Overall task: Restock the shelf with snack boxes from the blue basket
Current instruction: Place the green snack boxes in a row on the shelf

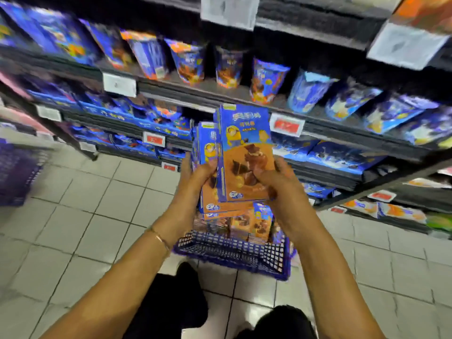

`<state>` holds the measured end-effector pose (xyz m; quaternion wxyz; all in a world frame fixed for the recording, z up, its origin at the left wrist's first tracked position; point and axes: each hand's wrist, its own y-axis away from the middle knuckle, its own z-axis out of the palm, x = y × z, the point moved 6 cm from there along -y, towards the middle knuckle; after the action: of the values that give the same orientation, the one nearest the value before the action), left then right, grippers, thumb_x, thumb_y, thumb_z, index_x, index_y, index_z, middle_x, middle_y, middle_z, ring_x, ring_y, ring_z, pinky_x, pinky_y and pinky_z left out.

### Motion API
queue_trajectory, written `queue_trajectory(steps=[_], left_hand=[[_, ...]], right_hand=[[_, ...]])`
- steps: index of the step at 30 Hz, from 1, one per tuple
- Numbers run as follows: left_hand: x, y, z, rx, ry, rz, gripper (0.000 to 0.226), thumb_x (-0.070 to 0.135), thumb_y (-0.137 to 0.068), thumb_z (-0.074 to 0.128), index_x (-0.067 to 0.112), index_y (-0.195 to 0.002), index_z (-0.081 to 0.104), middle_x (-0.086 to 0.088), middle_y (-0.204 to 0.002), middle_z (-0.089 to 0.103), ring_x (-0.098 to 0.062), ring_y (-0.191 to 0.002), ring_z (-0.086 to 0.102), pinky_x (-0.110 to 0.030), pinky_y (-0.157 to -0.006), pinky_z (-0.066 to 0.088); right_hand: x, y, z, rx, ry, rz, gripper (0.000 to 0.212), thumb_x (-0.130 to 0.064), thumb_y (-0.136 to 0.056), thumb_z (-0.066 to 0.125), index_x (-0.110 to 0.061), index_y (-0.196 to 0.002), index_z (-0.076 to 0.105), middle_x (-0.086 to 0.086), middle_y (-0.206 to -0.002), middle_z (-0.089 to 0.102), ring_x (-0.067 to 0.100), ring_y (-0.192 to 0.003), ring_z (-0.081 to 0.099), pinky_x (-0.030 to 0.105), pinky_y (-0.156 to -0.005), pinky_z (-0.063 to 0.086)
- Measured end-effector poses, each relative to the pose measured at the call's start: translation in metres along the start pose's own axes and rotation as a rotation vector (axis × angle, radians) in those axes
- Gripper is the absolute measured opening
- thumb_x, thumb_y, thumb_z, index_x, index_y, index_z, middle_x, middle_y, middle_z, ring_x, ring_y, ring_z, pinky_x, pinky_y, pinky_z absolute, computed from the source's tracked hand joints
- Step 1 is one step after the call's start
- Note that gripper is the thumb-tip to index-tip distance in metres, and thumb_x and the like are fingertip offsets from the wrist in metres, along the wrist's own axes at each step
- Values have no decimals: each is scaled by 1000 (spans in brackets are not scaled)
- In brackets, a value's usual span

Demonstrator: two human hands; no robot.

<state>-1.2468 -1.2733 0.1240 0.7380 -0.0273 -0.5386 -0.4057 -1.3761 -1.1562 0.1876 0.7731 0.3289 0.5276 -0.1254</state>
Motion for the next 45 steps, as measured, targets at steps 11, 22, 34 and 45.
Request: queue_trajectory(steps=[11,22,34,45], left_hand=[[312,137,131,-62,-150,476,95,41,-78,80,28,-160,34,-7,-151,60,-35,-136,59,-59,-113,45],[492,168,218,-297,-133,671,119,48,-72,91,28,-165,19,-8,-144,66,-36,-126,67,-65,-105,51],[654,139,219,-294,-48,854,99,31,-70,78,15,-158,34,-11,-131,72,-24,-100,77,-41,-76,64],[697,141,243,-229,33,918,93,30,-76,68,0,-158,36,-28,-156,48,-43,-127,57,-60,-110,48]], right_hand=[[-334,159,90,-200,104,-362,31,-16,-78,71,-21,-107,63,-2,-80,74,9,-65,70,20,-55,53],[-505,193,137,-178,154,-650,47,-20,-75,72,-14,-120,61,0,-93,75,17,-82,71,30,-71,57],[-629,132,177,-138,55,-767,41,-6,-86,69,-2,-126,61,15,-114,74,29,-98,73,38,-81,61],[-717,12,157,172,318,-745,42,-12,-76,84,-9,-106,54,13,-107,72,25,-93,73,41,-83,60]])
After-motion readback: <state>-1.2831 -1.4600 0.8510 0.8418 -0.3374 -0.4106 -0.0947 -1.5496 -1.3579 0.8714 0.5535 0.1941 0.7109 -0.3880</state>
